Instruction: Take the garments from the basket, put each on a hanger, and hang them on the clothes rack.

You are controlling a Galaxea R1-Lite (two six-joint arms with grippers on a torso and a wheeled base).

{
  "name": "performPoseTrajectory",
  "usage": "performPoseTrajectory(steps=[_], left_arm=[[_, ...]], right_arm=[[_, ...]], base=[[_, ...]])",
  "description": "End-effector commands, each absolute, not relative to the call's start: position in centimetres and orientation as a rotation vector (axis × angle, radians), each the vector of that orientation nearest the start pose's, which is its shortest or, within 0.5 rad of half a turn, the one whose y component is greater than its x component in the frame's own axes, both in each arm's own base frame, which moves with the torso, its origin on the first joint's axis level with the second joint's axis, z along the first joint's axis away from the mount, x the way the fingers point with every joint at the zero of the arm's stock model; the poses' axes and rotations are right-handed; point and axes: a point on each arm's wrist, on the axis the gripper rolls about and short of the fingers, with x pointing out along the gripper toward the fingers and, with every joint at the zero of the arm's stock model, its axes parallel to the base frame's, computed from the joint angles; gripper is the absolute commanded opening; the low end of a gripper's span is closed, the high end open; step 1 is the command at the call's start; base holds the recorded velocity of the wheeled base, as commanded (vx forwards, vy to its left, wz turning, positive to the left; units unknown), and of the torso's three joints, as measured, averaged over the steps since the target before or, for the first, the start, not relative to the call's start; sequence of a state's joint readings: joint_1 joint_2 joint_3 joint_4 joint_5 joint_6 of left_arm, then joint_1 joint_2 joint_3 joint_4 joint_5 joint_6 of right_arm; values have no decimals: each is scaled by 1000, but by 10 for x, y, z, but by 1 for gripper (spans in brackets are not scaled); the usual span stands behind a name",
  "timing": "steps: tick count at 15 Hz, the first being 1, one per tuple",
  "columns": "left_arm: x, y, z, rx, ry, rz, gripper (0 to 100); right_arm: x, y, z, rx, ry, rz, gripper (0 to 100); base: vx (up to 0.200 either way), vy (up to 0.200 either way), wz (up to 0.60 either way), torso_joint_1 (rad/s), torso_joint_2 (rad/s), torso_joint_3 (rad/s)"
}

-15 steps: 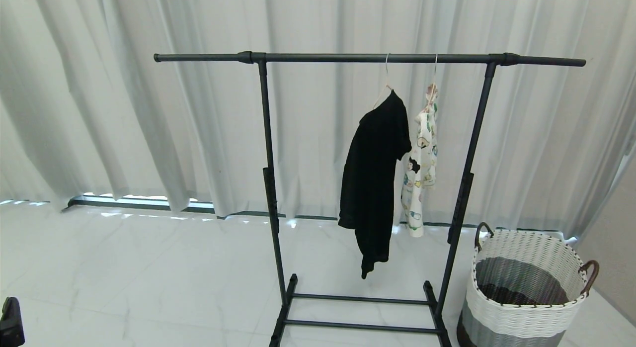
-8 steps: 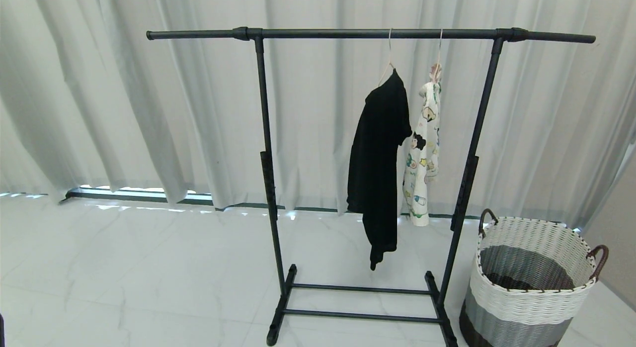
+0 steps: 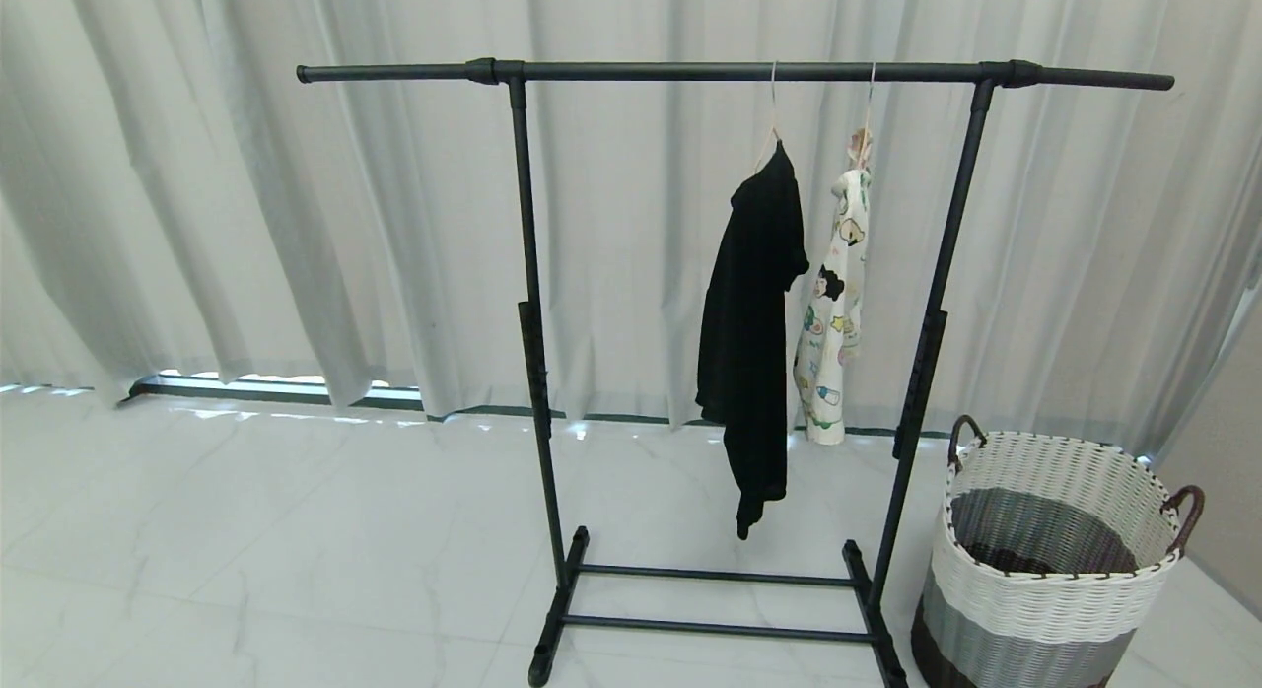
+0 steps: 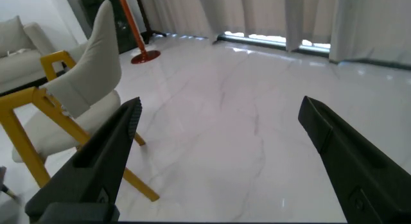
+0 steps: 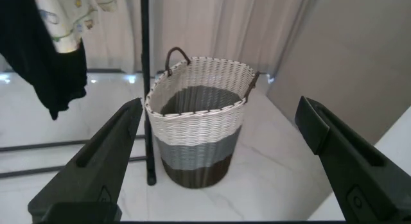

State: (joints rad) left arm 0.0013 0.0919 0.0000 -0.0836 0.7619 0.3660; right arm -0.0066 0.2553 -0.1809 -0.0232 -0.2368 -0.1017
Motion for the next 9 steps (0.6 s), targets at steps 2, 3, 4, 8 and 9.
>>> performPoseTrajectory(steps=[2,3,4,8,9], left_arm=[[-29,15,83,315,62,770,100],[-29,15,83,316,63,770,100],[-29,15,83,309,60,771,100],[-28,13,83,340,45,647,100],[-26,10,83,354,15,496,100]], right_arm=[[-23,-6,84,-90,-58,-298,100],[-24,-7,84,-89,-66,-317,100],[-24,-7,84,-83,-65,-323,100],[-24,-7,83,-39,-64,-318,100],[-24,-6,84,-64,-62,-305,100]], base=[[0,0,0,0,0,0],[0,0,0,0,0,0],[0,0,0,0,0,0],[0,0,0,0,0,0],[0,0,0,0,0,0]])
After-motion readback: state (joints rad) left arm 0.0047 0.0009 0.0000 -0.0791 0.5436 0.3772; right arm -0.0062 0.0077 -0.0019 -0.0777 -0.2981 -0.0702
